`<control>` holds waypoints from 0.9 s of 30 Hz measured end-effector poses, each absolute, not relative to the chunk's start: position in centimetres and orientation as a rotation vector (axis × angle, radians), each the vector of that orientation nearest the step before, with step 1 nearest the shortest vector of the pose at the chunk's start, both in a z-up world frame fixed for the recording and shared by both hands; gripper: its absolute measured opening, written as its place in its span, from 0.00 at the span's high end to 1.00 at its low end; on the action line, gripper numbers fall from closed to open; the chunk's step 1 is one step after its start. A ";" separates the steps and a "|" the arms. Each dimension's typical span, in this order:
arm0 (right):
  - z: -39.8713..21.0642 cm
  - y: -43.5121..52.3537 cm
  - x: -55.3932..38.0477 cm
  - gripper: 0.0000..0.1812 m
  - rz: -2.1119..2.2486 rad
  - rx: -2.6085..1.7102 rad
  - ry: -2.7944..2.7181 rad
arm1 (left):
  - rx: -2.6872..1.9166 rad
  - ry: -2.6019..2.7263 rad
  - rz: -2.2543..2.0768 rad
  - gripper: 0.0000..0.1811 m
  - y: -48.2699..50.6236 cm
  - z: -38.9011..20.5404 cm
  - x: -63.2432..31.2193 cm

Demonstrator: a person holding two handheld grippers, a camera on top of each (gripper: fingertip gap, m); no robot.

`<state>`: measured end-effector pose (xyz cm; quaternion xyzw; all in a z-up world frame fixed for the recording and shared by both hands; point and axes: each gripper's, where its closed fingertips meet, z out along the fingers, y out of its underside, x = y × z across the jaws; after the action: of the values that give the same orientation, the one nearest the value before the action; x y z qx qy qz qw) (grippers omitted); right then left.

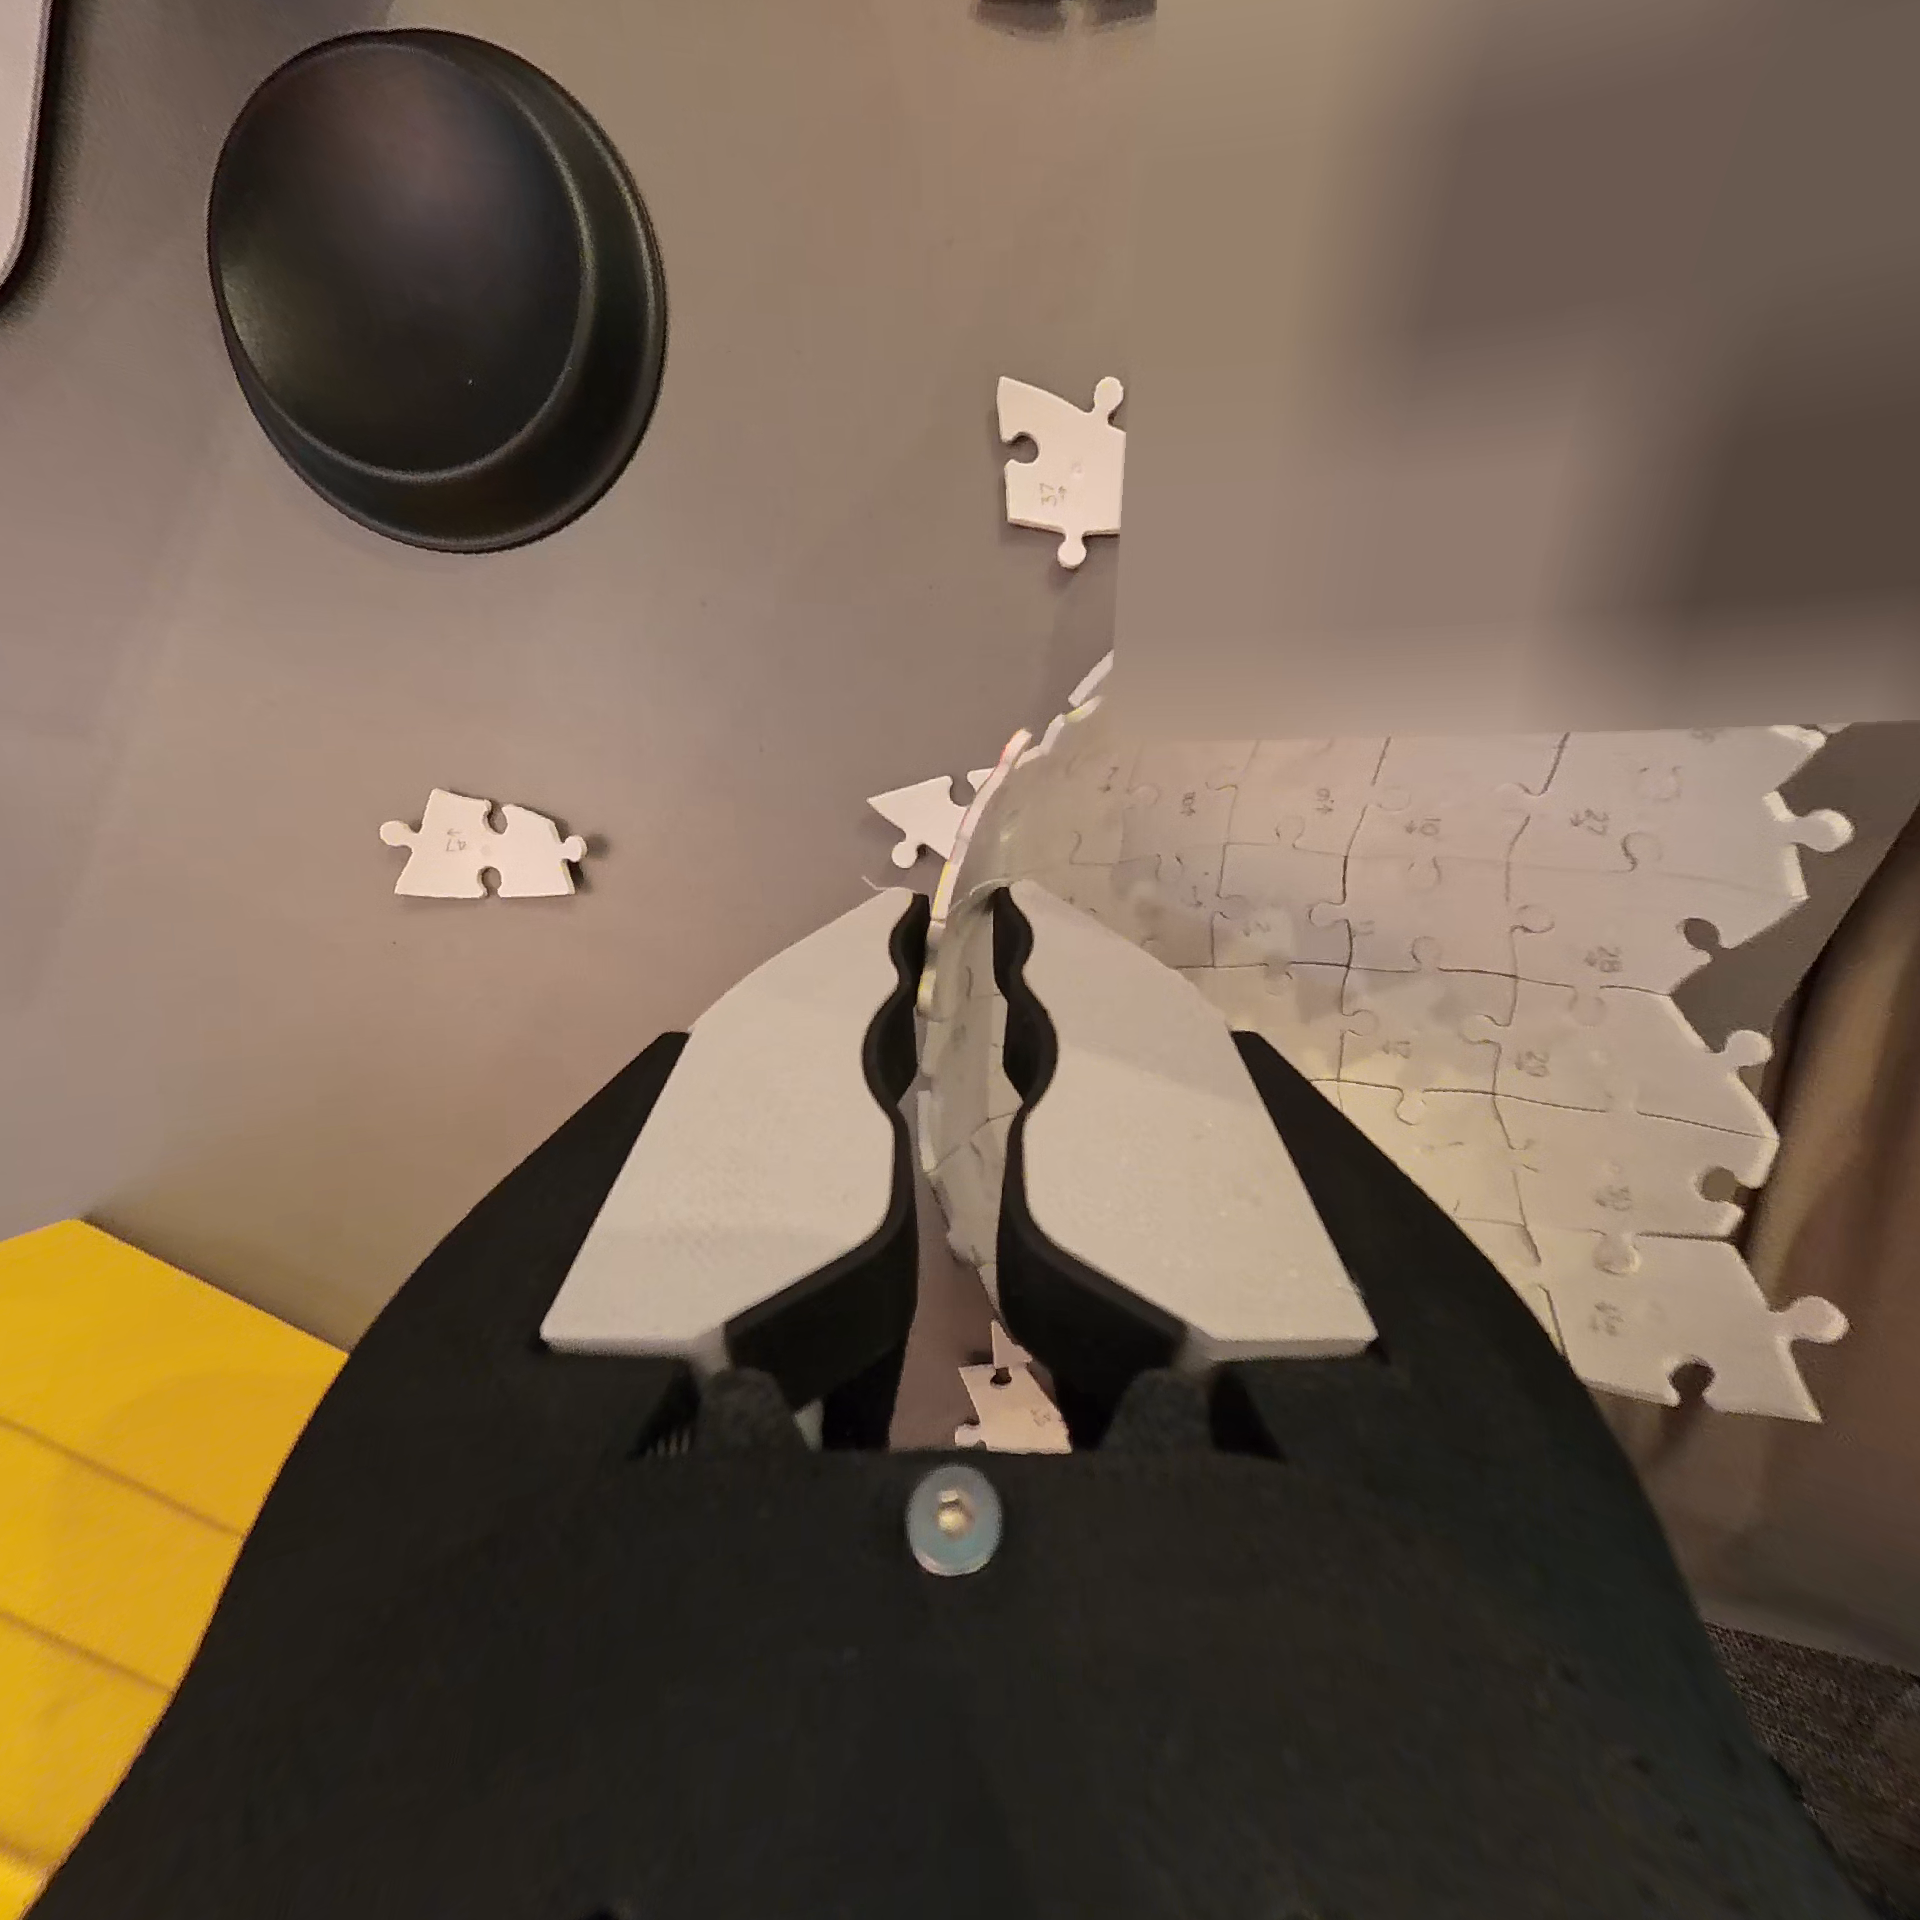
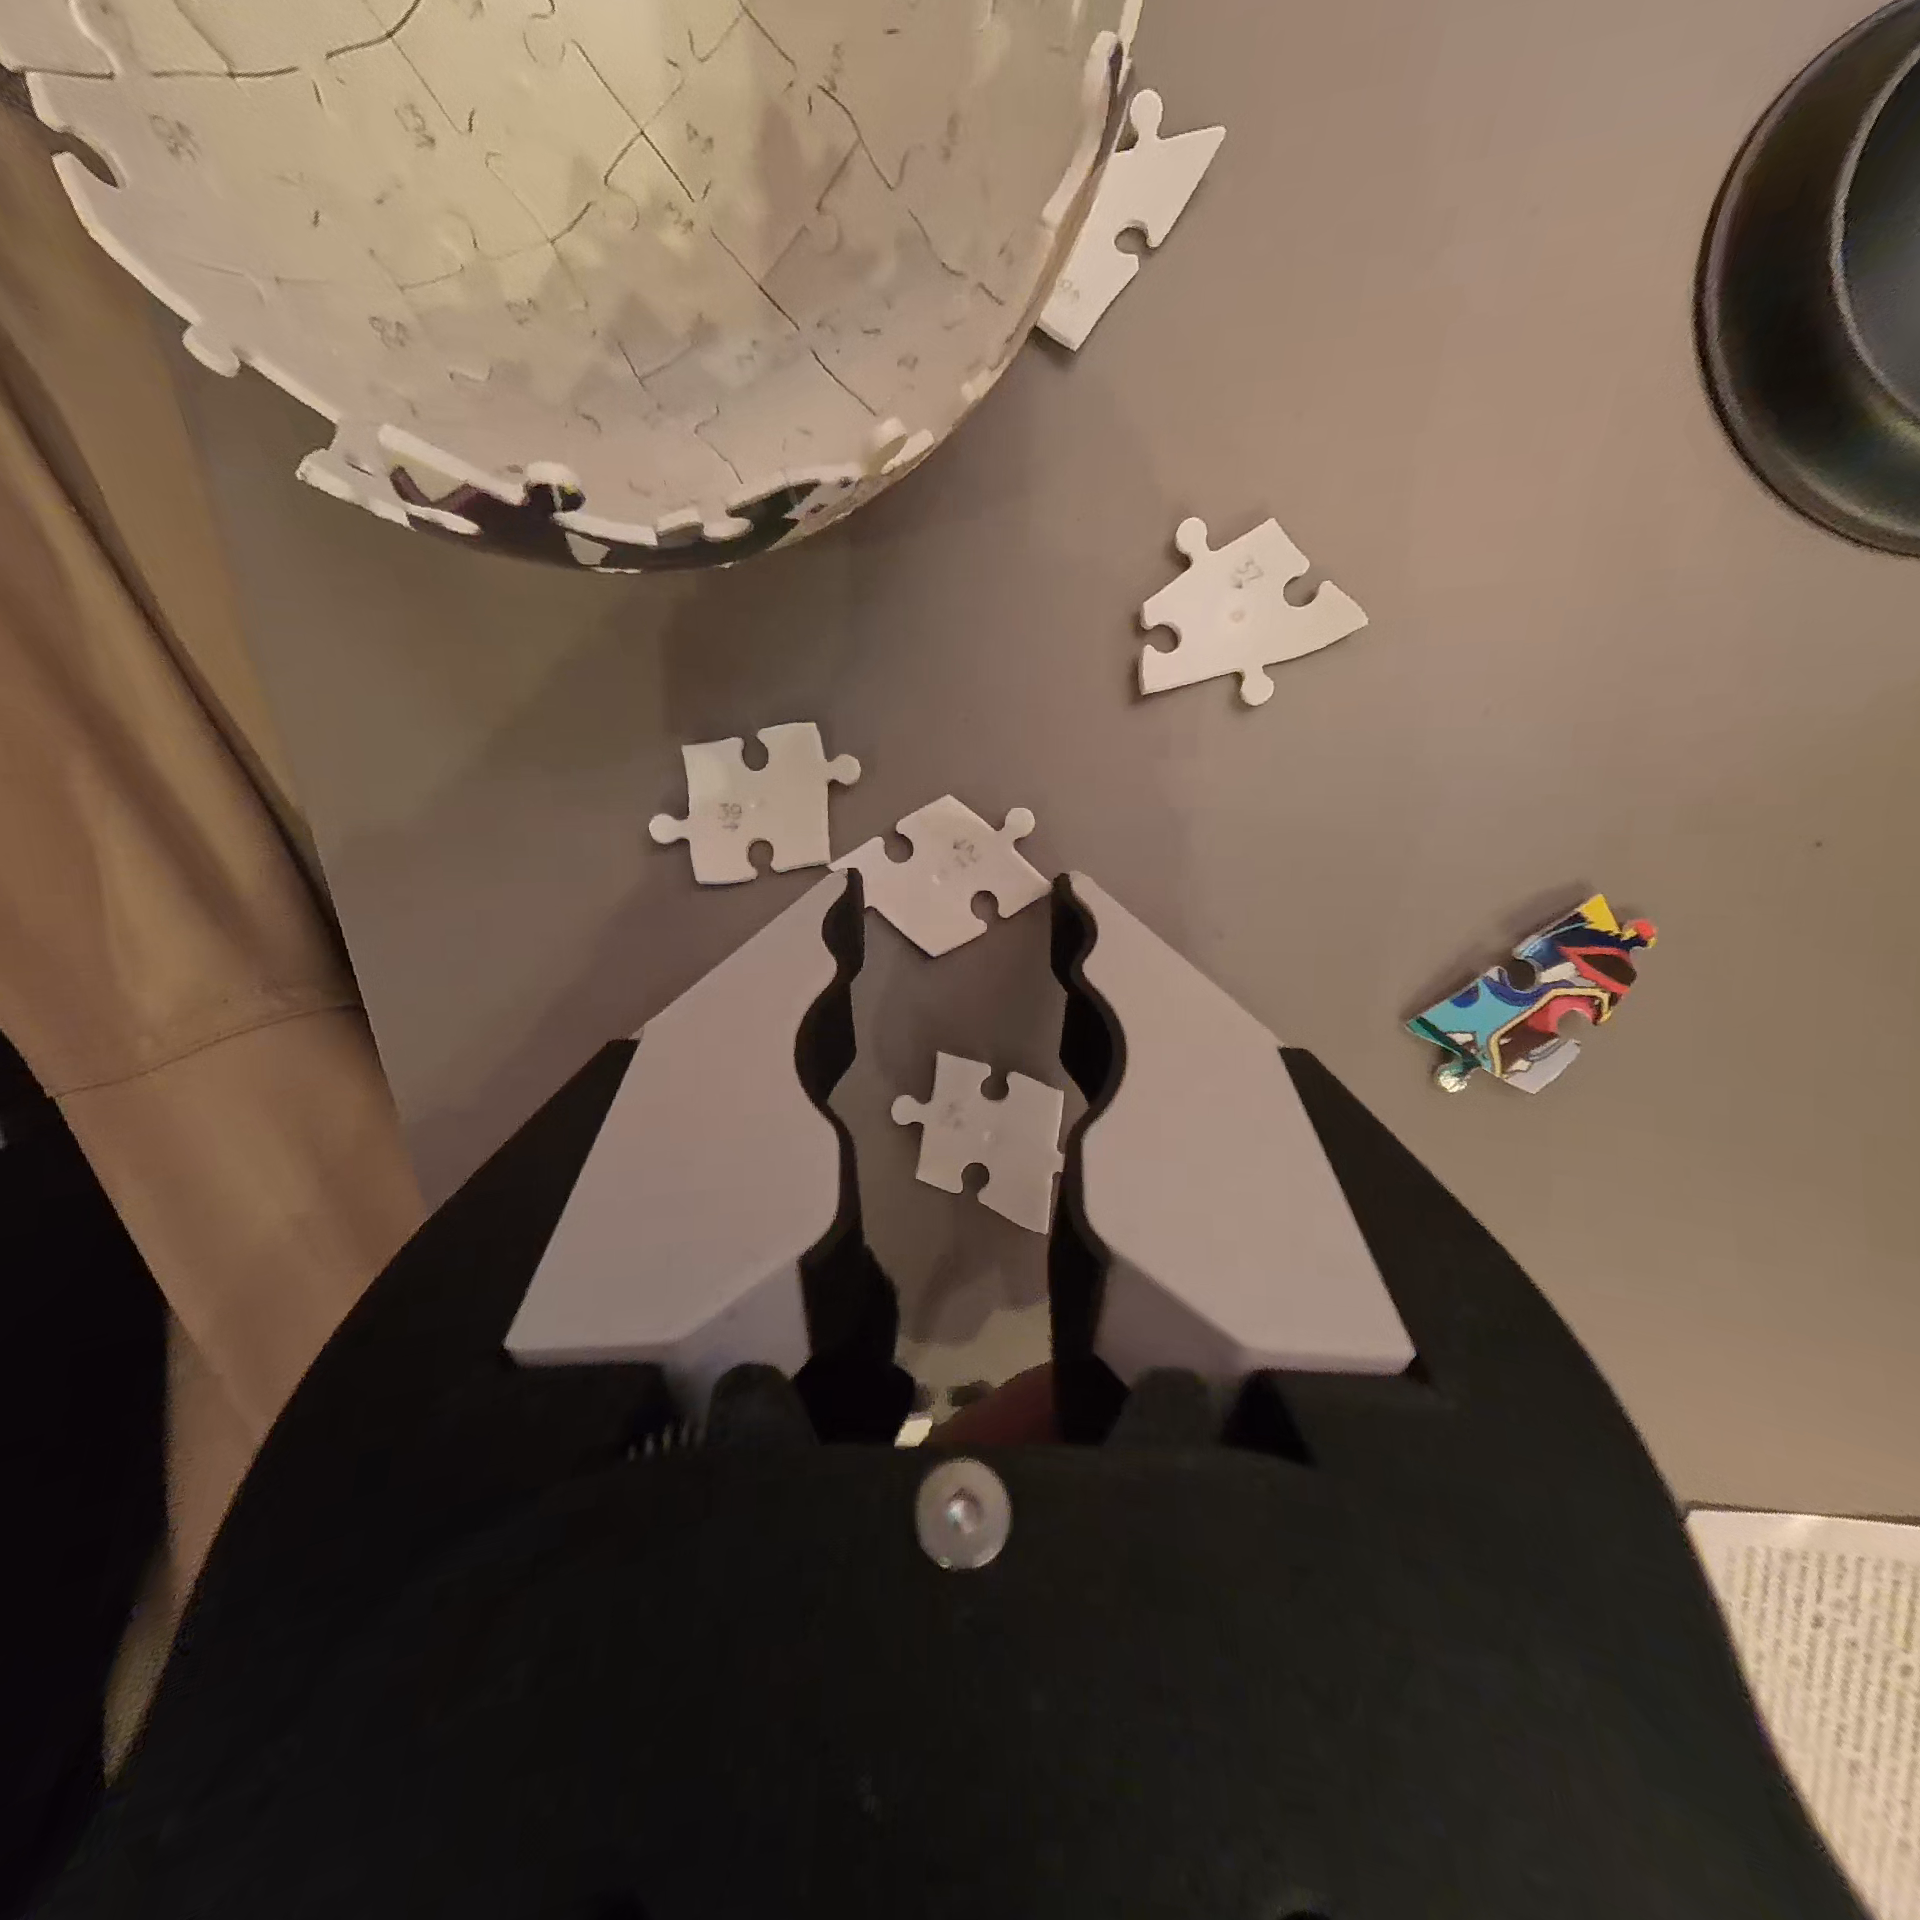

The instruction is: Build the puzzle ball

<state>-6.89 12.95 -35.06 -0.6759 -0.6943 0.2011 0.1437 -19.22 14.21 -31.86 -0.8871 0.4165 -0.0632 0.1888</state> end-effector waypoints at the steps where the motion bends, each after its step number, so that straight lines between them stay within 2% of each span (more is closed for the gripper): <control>1: -35.1 12.9 -6.9 0.93 0.593 -1.948 -1.997 | -2.495 1.172 -0.176 0.94 14.2 -31.9 -19.2; 15: -33.7 12.6 -6.9 1.00 0.685 -1.872 -1.983 | -2.504 1.159 -0.173 0.94 14.3 -32.0 -19.5; 16: -33.7 12.6 -6.8 0.96 0.674 -1.875 -1.987 | -2.505 1.158 -0.173 0.94 14.3 -32.0 -19.5; 17: -33.9 12.5 -6.4 0.85 0.645 -1.890 -2.003 | -2.505 1.158 -0.172 0.94 14.3 -32.0 -19.6; 18: -34.0 11.8 -6.2 0.78 0.650 -1.893 -2.020 | -2.505 1.158 -0.171 0.94 14.3 -32.0 -19.6; 23: -33.9 7.9 -6.4 0.73 0.660 -1.887 -1.968 | -2.508 1.156 -0.170 0.94 14.3 -32.0 -19.7; 27: -35.1 8.7 -7.0 0.78 0.545 -1.922 -1.849 | -2.506 1.158 -0.167 0.94 14.3 -32.0 -19.7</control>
<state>-7.03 8.69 -35.12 -0.6905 -0.6645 0.1959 0.2081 -19.66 14.29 -32.00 -0.8902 0.4112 -0.0595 0.1867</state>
